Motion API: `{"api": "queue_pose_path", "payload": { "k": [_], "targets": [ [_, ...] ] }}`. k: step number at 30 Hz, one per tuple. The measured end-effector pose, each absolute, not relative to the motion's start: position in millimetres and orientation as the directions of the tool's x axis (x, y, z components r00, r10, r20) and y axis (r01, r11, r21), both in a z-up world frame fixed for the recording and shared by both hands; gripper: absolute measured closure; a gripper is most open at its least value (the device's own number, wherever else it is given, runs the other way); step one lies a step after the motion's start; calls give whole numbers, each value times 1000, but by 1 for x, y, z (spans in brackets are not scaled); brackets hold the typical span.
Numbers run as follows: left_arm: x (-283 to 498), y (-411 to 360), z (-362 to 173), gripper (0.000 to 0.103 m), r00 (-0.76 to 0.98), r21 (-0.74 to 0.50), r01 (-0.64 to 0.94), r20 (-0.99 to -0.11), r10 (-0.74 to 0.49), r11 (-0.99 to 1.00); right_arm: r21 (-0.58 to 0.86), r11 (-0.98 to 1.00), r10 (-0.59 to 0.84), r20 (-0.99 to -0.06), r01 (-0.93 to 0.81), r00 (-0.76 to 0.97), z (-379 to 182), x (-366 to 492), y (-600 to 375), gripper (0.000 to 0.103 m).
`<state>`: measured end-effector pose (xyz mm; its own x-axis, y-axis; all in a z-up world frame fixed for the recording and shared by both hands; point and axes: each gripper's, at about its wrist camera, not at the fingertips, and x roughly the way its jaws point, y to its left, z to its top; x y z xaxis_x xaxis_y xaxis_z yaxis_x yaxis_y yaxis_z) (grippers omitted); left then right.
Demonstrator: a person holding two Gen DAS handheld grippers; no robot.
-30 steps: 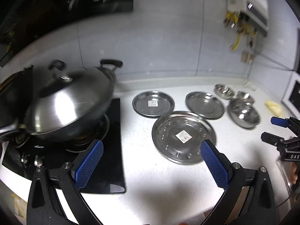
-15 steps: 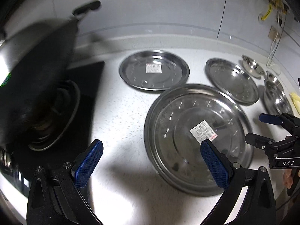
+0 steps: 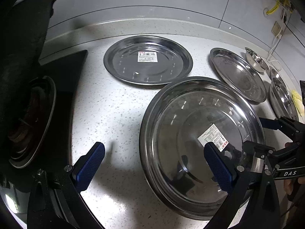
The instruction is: Organize plates and bowls
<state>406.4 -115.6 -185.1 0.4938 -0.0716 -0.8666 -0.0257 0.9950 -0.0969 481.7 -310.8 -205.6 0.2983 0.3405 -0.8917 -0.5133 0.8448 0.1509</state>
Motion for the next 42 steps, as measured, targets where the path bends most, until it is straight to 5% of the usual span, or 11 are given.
{"api": "queue_pose_path", "payload": {
  "k": [6, 10, 13, 14, 15, 17, 21, 35, 42],
  "targets": [
    [415, -116, -201, 1, 414, -115, -26, -905, -94, 993, 150, 864, 329, -891, -480, 314, -202, 483, -319, 42],
    [415, -121, -201, 1, 384, -97, 2, -919, -90, 995, 159, 874, 329, -889, -460, 318, -201, 485, -329, 78],
    [416, -119, -200, 4, 380, -105, -6, -920, -95, 994, 185, 872, 349, -884, -453, 310, -202, 486, -334, 90],
    [416, -117, -198, 17, 389, -101, -14, -917, -88, 995, 187, 870, 353, -883, -457, 310, -202, 486, -333, 90],
    [414, -118, -195, 44, 398, -88, -10, -914, -77, 996, 183, 869, 352, -882, -460, 313, -202, 485, -332, 90],
    [413, -116, -192, 72, 408, -75, -18, -911, -61, 997, 181, 865, 355, -880, -468, 316, -202, 483, -329, 90],
    [413, -103, -193, 93, 408, -99, -70, -911, -62, 993, 180, 878, 349, -875, -444, 335, -203, 483, -332, 91],
    [331, -96, -135, 95, 480, -185, -17, -864, -154, 983, 184, 877, 371, -846, -443, 383, -140, 404, -348, 93],
    [277, -79, -148, 95, 411, -204, -29, -895, -174, 979, 191, 866, 356, -884, -463, 302, -150, 356, -330, 93]
  ]
}}
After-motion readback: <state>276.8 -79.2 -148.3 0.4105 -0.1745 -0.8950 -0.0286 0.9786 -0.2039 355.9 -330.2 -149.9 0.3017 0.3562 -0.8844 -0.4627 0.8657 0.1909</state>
